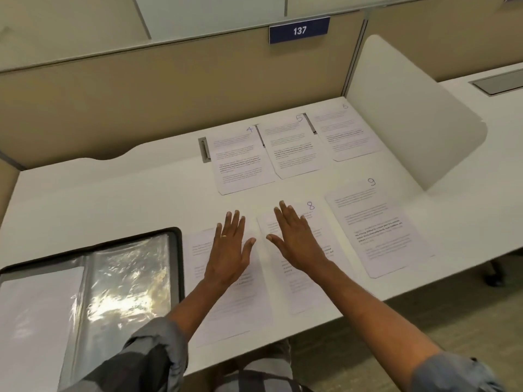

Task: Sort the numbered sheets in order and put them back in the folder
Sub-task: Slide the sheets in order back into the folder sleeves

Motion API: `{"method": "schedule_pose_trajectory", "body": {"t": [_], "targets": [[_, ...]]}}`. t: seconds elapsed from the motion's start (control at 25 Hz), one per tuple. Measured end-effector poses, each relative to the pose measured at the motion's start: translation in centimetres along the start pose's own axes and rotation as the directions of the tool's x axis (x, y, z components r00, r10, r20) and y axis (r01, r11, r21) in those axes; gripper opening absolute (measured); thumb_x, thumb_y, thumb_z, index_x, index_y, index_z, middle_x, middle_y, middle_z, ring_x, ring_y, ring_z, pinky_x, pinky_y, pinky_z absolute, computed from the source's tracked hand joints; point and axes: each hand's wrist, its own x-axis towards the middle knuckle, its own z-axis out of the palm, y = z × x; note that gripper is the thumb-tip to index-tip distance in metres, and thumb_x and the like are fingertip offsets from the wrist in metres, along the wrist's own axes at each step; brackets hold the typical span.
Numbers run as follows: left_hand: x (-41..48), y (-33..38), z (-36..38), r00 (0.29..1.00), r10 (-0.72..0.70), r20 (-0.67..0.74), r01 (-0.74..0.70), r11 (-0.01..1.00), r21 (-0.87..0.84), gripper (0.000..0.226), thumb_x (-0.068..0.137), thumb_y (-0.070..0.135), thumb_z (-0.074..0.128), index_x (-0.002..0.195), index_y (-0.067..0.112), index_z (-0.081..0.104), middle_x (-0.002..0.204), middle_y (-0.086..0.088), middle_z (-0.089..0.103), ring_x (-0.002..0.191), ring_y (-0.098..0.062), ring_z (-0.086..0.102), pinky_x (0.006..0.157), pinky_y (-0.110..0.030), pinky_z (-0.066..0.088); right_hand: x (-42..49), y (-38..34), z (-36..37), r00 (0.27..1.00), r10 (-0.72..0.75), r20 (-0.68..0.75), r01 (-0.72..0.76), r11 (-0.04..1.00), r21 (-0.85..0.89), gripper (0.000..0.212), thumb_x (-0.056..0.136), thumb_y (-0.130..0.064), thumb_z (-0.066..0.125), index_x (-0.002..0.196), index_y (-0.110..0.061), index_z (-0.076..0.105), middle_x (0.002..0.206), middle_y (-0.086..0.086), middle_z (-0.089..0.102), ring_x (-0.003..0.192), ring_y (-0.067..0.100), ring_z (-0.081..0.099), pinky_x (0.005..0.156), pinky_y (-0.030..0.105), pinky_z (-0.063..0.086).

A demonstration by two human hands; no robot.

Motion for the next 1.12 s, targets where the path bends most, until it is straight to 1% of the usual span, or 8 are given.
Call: {"method": "schedule_pose_trajectory", "body": {"t": [0.16, 0.28, 0.48, 0.64, 0.76, 0.84, 1.0, 1.12], "targets": [[5.9, -0.3, 0.6, 0.999, -0.035, 0.011, 0.035, 0.999, -0.002, 0.071, 0.106, 0.055, 0.023, 0.164, 0.016, 0.012, 0.171, 0.001, -0.003, 0.156, -0.013, -0.014, 0.128, -0.04, -0.007, 5.1, 2.3, -1.3, 1.0, -0.014, 0.009, 0.014, 1.0, -0.023, 0.08, 0.101, -0.06, 0.022, 0.163, -0.012, 0.008, 0.17, 0.006, -0.005, 0.158, 0.026, -0.002, 0.126, 0.046, 0.003], [9.3, -0.4, 0.2, 0.998, -0.064, -0.001, 0.064, 0.998, -0.008, 0.072, 0.105, 0.055, 0.022, 0.164, 0.014, 0.012, 0.171, -0.001, -0.002, 0.157, -0.015, -0.012, 0.126, -0.036, -0.011, 8.2, 3.8, -2.2, 0.999, -0.017, 0.032, 0.017, 1.0, -0.01, 0.075, 0.106, -0.054, 0.03, 0.163, -0.01, 0.009, 0.17, 0.008, -0.003, 0.158, 0.027, 0.0, 0.126, 0.046, 0.005], [13.7, -2.0, 0.6, 0.989, -0.146, 0.018, 0.146, 0.989, 0.011, 0.075, 0.104, 0.058, 0.019, 0.163, 0.013, 0.013, 0.171, -0.003, -0.001, 0.157, -0.019, -0.007, 0.128, -0.044, -0.004, 13.2, 5.4, -2.1, 0.995, -0.05, 0.087, 0.052, 0.999, -0.017, 0.077, 0.105, -0.053, 0.036, 0.163, -0.01, 0.009, 0.17, 0.009, -0.002, 0.158, 0.028, -0.001, 0.126, 0.045, 0.006], [16.0, -3.8, 1.7, 0.985, -0.152, 0.083, 0.145, 0.986, 0.088, 0.082, 0.1, 0.065, 0.011, 0.164, 0.013, 0.01, 0.171, -0.004, -0.003, 0.158, -0.022, -0.008, 0.128, -0.052, 0.001, 17.1, 6.5, -0.7, 0.983, -0.115, 0.14, 0.119, 0.993, -0.021, 0.078, 0.105, -0.054, 0.036, 0.163, -0.009, 0.01, 0.17, 0.01, -0.002, 0.158, 0.029, 0.0, 0.126, 0.047, 0.006], [17.0, -4.6, 3.1, 0.983, -0.164, 0.077, 0.156, 0.983, 0.096, 0.083, 0.099, 0.066, 0.009, 0.164, 0.014, 0.012, 0.171, -0.004, -0.002, 0.158, -0.022, -0.007, 0.127, -0.05, -0.001, 19.7, 7.0, 1.1, 0.975, -0.133, 0.179, 0.137, 0.991, -0.012, 0.077, 0.105, -0.054, 0.034, 0.163, -0.01, 0.008, 0.17, 0.008, -0.004, 0.158, 0.028, -0.002, 0.125, 0.044, 0.001], [18.1, -5.2, 3.6, 0.971, -0.225, 0.079, 0.22, 0.973, 0.066, 0.084, 0.098, 0.066, 0.009, 0.163, 0.014, 0.014, 0.171, -0.003, -0.002, 0.158, -0.022, -0.007, 0.126, -0.049, -0.001, 21.2, 7.1, 2.1, 0.969, -0.154, 0.193, 0.158, 0.987, -0.004, 0.076, 0.106, -0.053, 0.036, 0.163, -0.01, 0.008, 0.171, 0.008, -0.004, 0.158, 0.028, -0.002, 0.126, 0.043, 0.002], [19.5, -6.9, 4.8, 0.929, -0.353, 0.111, 0.362, 0.928, -0.086, 0.072, 0.103, 0.06, 0.034, 0.156, 0.013, 0.037, 0.171, -0.003, 0.006, 0.158, -0.027, 0.004, 0.127, -0.054, 0.015, 23.1, 7.4, 4.2, 0.951, -0.185, 0.247, 0.181, 0.983, 0.041, 0.075, 0.107, -0.05, 0.04, 0.163, -0.01, 0.009, 0.171, 0.008, -0.003, 0.158, 0.027, -0.001, 0.128, 0.042, 0.007], [19.9, -6.8, 4.8, 0.911, -0.412, 0.026, 0.409, 0.891, -0.199, 0.055, 0.1, 0.047, 0.055, 0.142, 0.012, 0.056, 0.17, -0.002, 0.015, 0.154, -0.028, 0.024, 0.123, -0.047, 0.027, 23.2, 7.5, 5.1, 0.953, -0.157, 0.258, 0.139, 0.987, 0.087, 0.074, 0.106, -0.048, 0.043, 0.161, -0.007, 0.016, 0.171, 0.01, 0.001, 0.158, 0.027, 0.001, 0.129, 0.044, 0.01]]}}
